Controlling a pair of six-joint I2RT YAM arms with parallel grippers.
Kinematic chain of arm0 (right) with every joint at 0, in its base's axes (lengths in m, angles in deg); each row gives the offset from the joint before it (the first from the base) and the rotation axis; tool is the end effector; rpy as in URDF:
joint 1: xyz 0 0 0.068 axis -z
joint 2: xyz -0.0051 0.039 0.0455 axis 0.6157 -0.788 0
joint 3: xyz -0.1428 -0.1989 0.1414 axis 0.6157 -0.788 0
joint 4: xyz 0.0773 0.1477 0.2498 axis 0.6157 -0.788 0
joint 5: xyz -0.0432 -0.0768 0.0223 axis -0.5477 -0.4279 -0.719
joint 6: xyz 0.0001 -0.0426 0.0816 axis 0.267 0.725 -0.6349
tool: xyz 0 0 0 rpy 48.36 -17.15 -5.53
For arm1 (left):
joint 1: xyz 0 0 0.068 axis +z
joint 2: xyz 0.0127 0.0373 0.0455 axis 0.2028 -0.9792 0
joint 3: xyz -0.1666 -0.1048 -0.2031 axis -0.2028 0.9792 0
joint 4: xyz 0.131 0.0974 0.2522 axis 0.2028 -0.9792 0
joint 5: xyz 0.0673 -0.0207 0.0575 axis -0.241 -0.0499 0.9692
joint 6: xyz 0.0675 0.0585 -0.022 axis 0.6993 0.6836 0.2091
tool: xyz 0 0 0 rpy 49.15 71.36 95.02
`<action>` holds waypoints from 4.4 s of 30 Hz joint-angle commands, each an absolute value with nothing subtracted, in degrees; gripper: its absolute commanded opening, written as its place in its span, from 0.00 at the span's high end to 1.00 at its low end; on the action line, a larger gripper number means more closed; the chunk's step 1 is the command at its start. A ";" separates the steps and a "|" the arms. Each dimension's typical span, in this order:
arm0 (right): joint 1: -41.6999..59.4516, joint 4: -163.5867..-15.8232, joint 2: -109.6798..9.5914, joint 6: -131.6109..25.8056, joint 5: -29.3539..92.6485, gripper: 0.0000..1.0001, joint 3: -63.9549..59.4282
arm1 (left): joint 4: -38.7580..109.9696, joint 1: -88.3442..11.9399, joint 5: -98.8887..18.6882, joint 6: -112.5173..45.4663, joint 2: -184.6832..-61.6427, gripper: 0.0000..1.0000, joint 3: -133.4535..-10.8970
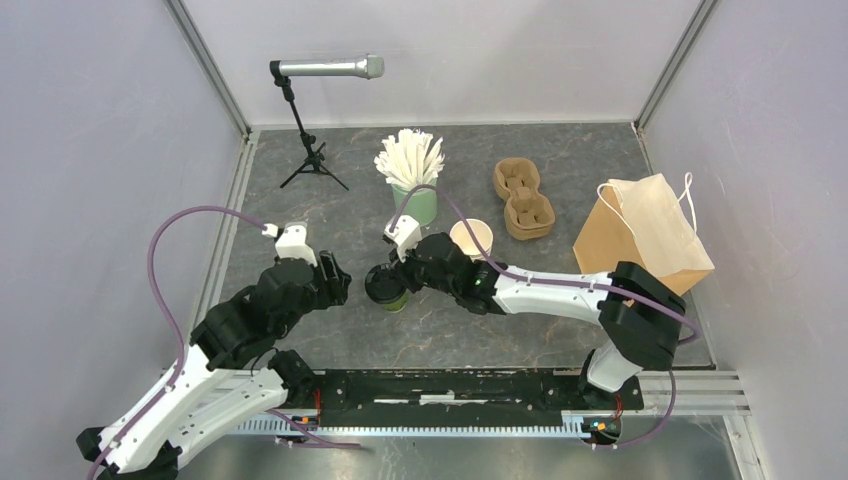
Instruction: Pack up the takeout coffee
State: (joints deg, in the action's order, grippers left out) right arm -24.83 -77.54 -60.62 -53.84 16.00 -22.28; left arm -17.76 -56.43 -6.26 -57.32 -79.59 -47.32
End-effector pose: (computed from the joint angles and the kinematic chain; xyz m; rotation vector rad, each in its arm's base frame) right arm 0.2096 0.3830 0.2033 -0.8666 1.8617 0.6455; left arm 0.1439 -0.0923 0.3056 -0.0730 2.1432 -0.3316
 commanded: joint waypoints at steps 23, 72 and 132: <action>-17.47 -93.09 -45.38 -48.05 16.93 0.55 -19.13 | -18.20 -56.53 -4.91 -60.18 -83.35 0.32 -48.96; -9.13 -103.18 -40.93 -38.13 17.66 0.97 -18.03 | -10.96 -56.50 -12.56 -61.44 -85.08 0.31 -48.69; -9.11 -94.01 -30.63 -33.06 21.74 0.98 -31.74 | 36.68 -53.27 -40.84 -80.56 -125.82 0.46 -52.16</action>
